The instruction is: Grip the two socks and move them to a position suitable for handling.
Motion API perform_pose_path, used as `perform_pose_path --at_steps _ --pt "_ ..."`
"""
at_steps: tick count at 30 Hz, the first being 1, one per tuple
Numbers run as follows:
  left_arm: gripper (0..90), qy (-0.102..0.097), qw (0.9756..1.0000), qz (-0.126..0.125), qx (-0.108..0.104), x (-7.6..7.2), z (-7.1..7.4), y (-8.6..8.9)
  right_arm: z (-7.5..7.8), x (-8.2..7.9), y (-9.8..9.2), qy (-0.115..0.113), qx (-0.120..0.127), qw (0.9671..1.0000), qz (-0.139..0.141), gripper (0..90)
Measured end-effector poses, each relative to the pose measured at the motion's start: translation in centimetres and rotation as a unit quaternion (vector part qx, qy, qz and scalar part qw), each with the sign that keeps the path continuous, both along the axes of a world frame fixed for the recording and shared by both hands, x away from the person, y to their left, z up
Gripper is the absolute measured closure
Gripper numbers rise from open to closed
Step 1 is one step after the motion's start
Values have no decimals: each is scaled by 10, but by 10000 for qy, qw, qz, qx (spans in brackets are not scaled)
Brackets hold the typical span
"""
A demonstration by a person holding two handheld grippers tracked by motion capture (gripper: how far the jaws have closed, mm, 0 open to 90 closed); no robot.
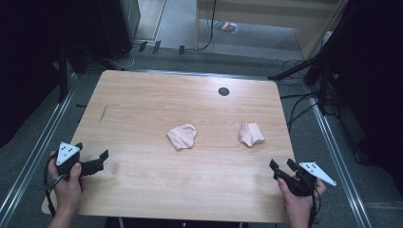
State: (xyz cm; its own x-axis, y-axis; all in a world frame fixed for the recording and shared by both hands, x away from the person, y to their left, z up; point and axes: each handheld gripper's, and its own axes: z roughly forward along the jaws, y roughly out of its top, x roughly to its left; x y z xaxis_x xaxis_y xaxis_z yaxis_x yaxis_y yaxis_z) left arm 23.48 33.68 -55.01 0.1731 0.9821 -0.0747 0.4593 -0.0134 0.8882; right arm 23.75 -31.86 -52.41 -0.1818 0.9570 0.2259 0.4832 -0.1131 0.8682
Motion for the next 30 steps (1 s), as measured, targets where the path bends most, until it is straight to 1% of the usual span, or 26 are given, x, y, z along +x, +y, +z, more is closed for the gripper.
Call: perform_pose_path --at_steps 1,3,4,5,6,7,10,12,14,17,18,19,20,21,22,23,24,25,26,27,28,30 --pt "0 0 10000 0 0 0 0 0 0 0 0 0 0 10000 0 261" --pt "0 38 10000 27 -1 1 0 0 5 4 7 -39 -114 9999 41 263" --pt "0 47 10000 31 -3 1 0 0 9 10 12 -44 -174 9998 85 274" --pt "0 47 10000 31 -3 1 0 0 9 10 12 -44 -174 9998 85 274" --pt "0 51 10000 36 -23 1 0 0 12 15 17 -68 -222 9996 127 291" --pt "0 51 10000 36 -23 1 0 0 12 15 17 -68 -222 9996 127 291" --pt "0 23 10000 31 -49 0 0 1 17 23 24 -106 -289 9993 201 299" --pt "0 13 10000 6 -71 0 0 1 20 30 29 -84 -272 9992 272 300" --pt "0 1 10000 12 -90 0 0 2 21 36 35 -77 -333 9989 326 300" --pt "0 -7 10000 -2 -95 0 0 2 22 53 46 84 -443 9981 429 299" --pt "0 -8 10000 -2 -99 0 0 2 22 53 46 84 -443 9981 429 299" --pt "0 2 9999 -3 -107 0 0 2 21 57 48 128 -471 9978 456 300" --pt "0 20 9999 -7 -122 0 0 3 19 66 53 184 -560 9971 476 310" --pt "0 20 9999 -7 -122 0 0 3 19 66 53 184 -560 9971 476 310" --pt "0 25 9999 -10 -125 0 0 3 18 70 56 218 -589 9969 484 311" --pt "0 30 9999 -12 -127 1 0 3 15 80 61 302 -679 9960 495 314" --pt "0 32 9999 -14 -131 1 0 3 15 80 61 302 -679 9960 495 314" --pt "0 33 9999 -17 -134 1 0 2 14 83 63 335 -695 9958 497 314" --pt "0 29 9999 -26 -126 1 0 2 11 92 66 334 -743 9957 438 328" --pt "0 29 9999 -26 -126 1 0 2 11 92 66 334 -743 9957 438 328" --pt "0 34 9999 -31 -126 1 0 2 9 96 68 418 -745 9955 405 327" --pt "0 39 9999 -31 -137 1 0 3 3 108 75 494 -825 9944 432 330"
